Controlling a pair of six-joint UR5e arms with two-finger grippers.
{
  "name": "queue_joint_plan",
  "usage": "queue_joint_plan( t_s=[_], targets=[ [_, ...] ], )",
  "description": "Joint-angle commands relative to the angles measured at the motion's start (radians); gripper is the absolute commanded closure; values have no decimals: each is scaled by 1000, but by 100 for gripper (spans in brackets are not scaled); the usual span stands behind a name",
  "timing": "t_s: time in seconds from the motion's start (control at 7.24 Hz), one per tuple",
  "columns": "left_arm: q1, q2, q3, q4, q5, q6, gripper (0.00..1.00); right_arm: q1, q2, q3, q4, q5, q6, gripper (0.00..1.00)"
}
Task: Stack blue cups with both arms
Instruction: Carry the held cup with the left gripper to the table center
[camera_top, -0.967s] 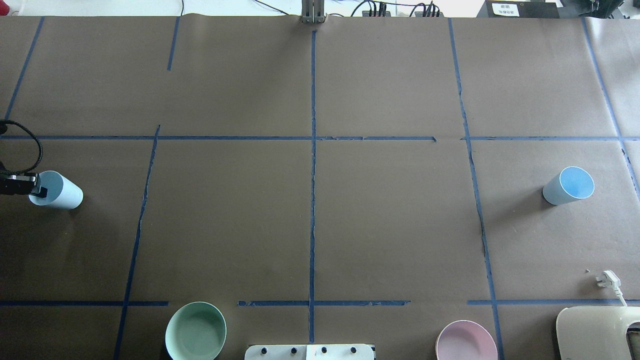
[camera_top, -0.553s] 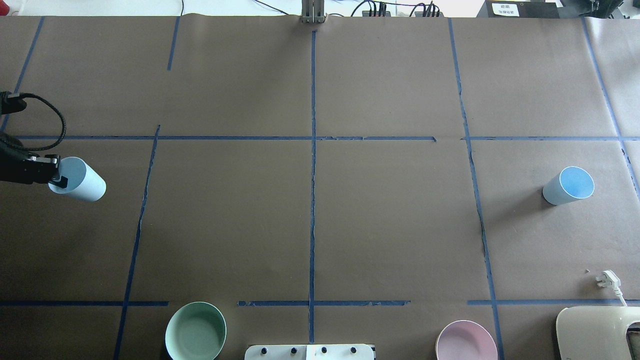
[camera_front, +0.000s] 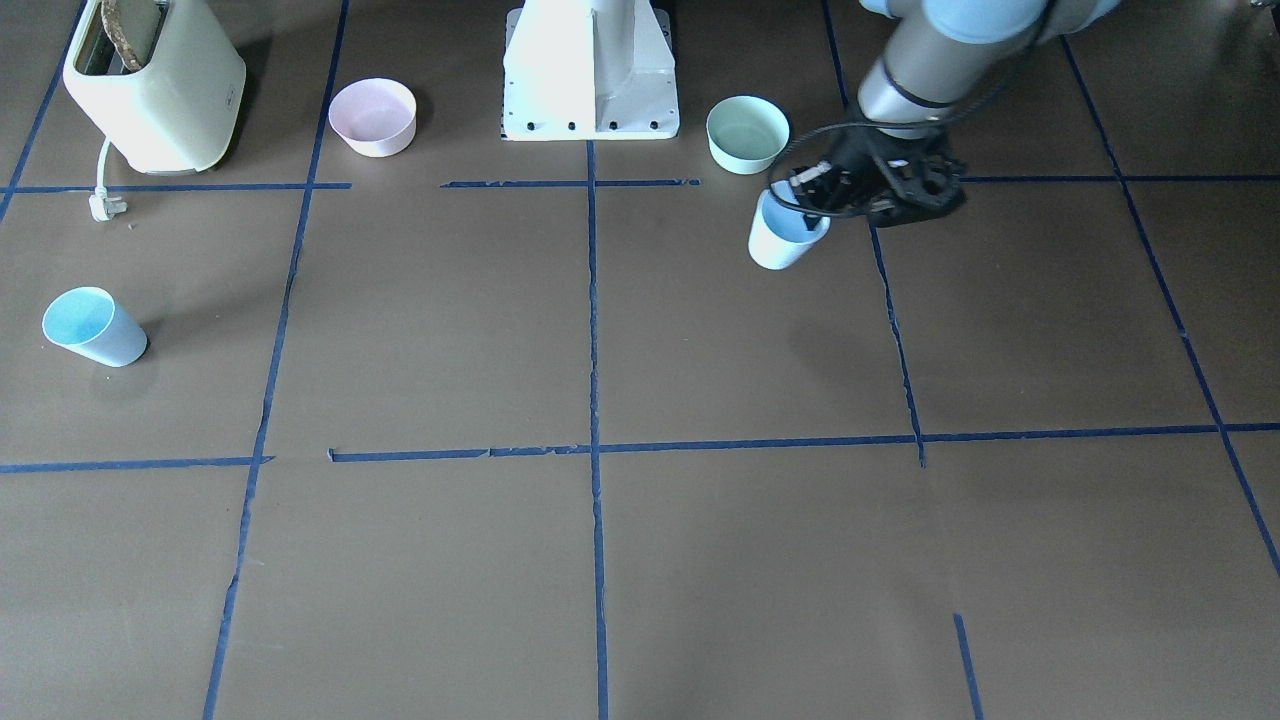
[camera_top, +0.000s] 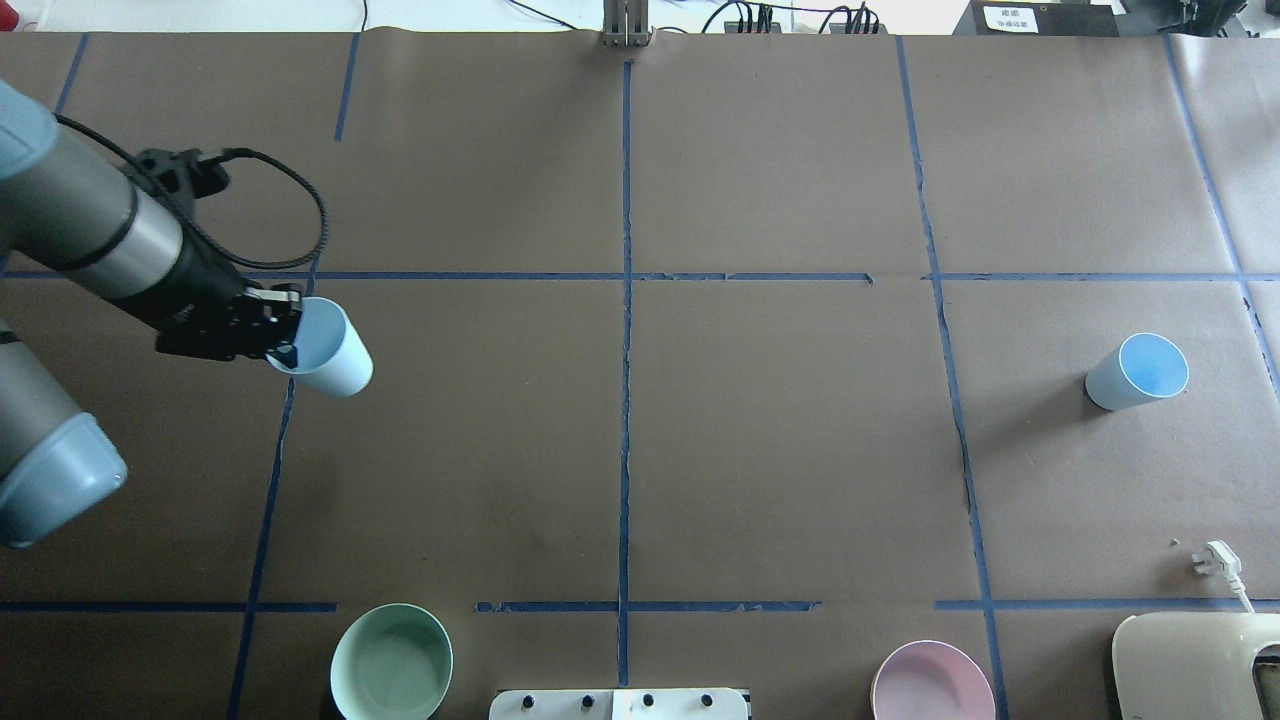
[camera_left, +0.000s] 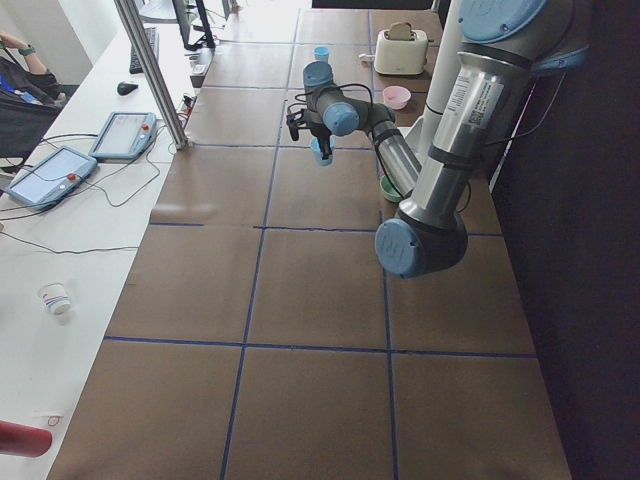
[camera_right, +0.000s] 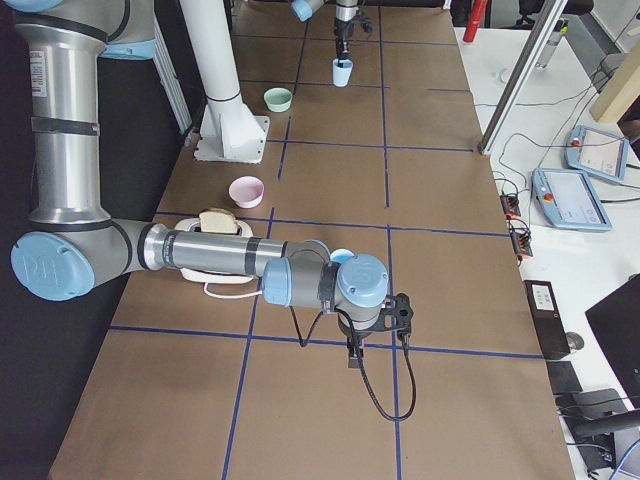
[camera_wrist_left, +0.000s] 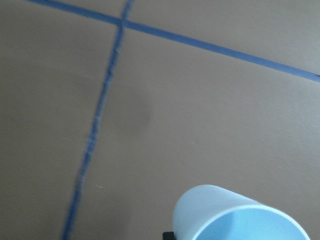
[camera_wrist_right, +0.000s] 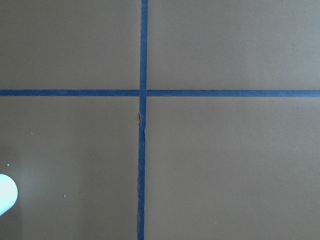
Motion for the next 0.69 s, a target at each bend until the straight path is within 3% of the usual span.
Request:
queue_joint_plan(
  t_s=[0.0, 0.28, 0.55],
  targets=[
    [160, -265, 242, -8, 172, -141, 100, 0, 0, 2, 0, 2, 1, 0],
    [170, -306, 382, -147, 185, -155, 100, 0, 0, 5, 0, 5, 1, 0],
    [170, -330, 447, -197, 191, -155, 100, 0, 0, 19, 0, 5, 1, 0]
  ],
)
